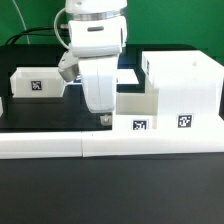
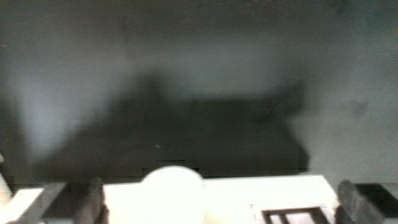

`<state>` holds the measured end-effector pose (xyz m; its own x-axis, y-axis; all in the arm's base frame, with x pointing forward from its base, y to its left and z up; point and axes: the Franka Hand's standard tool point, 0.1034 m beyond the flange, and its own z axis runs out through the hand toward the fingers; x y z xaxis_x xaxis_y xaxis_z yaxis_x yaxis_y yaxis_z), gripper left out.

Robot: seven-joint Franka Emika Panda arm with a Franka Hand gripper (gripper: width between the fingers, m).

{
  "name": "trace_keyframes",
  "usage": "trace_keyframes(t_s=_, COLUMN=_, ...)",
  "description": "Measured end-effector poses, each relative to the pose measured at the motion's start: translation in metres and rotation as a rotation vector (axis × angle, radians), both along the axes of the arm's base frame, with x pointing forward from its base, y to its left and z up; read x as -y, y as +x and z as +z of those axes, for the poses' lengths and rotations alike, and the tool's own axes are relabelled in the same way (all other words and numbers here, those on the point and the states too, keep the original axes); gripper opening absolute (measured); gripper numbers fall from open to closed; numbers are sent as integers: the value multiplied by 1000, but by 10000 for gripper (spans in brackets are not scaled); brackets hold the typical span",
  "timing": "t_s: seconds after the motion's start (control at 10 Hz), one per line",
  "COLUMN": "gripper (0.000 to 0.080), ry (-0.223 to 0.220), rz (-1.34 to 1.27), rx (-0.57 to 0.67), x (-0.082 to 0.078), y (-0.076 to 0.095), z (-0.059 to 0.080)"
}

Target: Assemble drawer

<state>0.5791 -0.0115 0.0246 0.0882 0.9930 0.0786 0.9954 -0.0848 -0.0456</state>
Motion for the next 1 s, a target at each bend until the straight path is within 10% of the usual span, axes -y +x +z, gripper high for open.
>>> trace_keyframes(t_s=1.0, gripper=649, ry=5, rz=105, rx=5, x=17, y=3, z=-2)
